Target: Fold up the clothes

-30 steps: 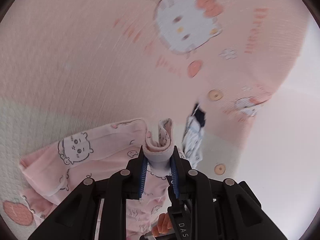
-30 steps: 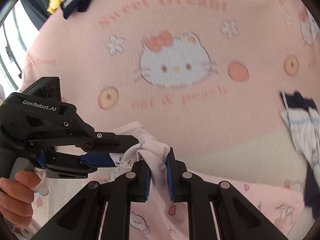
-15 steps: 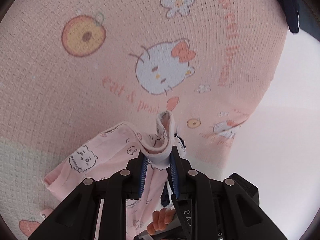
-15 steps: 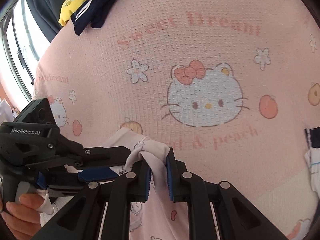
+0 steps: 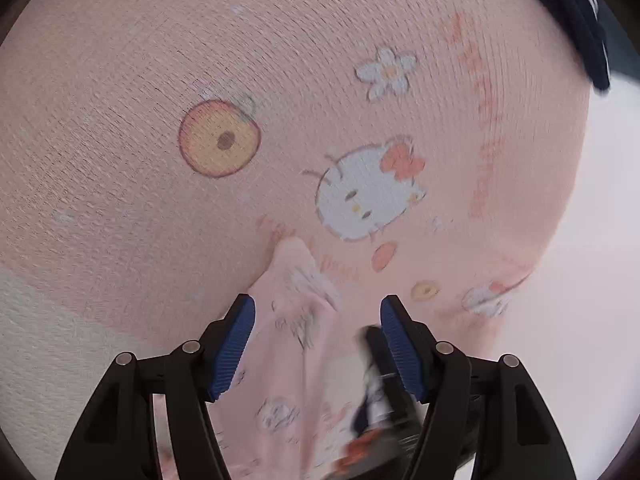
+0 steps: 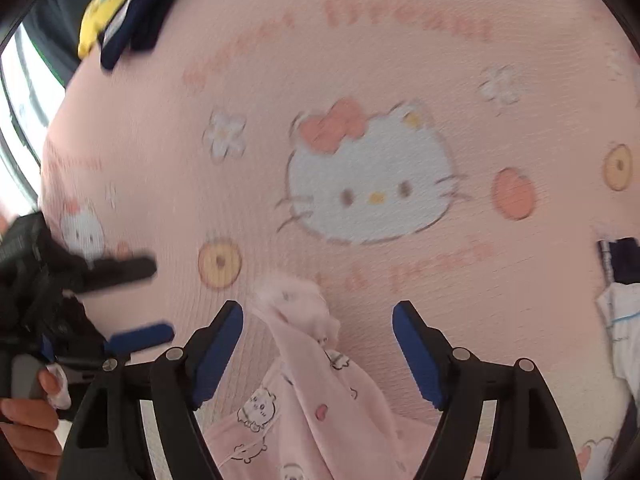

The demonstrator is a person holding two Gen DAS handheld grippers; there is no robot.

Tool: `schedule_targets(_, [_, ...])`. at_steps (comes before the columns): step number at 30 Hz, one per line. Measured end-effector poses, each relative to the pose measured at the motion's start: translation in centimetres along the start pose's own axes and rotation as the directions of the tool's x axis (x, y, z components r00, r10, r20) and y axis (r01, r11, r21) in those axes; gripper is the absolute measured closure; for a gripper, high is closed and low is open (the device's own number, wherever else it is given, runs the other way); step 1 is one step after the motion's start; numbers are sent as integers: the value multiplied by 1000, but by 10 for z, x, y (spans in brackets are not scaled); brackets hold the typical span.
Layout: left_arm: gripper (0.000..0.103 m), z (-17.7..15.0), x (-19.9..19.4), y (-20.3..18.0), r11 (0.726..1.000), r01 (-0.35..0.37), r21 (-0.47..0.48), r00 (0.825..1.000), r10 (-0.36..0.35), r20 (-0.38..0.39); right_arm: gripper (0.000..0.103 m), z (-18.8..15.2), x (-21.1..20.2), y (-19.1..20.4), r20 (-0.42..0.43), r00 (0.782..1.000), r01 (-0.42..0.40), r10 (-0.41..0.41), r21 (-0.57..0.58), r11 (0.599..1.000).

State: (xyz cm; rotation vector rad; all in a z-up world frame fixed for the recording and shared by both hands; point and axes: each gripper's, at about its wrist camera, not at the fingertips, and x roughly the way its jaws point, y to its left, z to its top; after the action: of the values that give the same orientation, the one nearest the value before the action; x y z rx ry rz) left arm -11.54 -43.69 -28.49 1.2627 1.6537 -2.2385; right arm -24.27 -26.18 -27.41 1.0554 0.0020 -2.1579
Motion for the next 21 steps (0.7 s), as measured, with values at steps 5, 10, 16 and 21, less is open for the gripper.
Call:
schedule_targets(5, [40, -15, 1, -8, 990, -85, 110, 995, 90, -35, 25, -16, -35, -34, 31, 999, 24, -27, 83, 996])
schedule_targets(10, [40, -33, 11, -1, 987, -104, 121, 991, 114, -73, 25, -37, -45, -56, -29, 999, 20, -16, 131, 991])
schedule_targets(16, [40, -54, 18, 21, 977, -182, 114, 975, 194, -108, 25, -61, -38, -69, -187, 978, -48, 97, 248, 968])
schedule_targets(21, [40, -72, 25, 34, 949, -271, 160, 947, 293, -133, 25, -73, -30, -48, -287, 940, -103, 187, 283, 953])
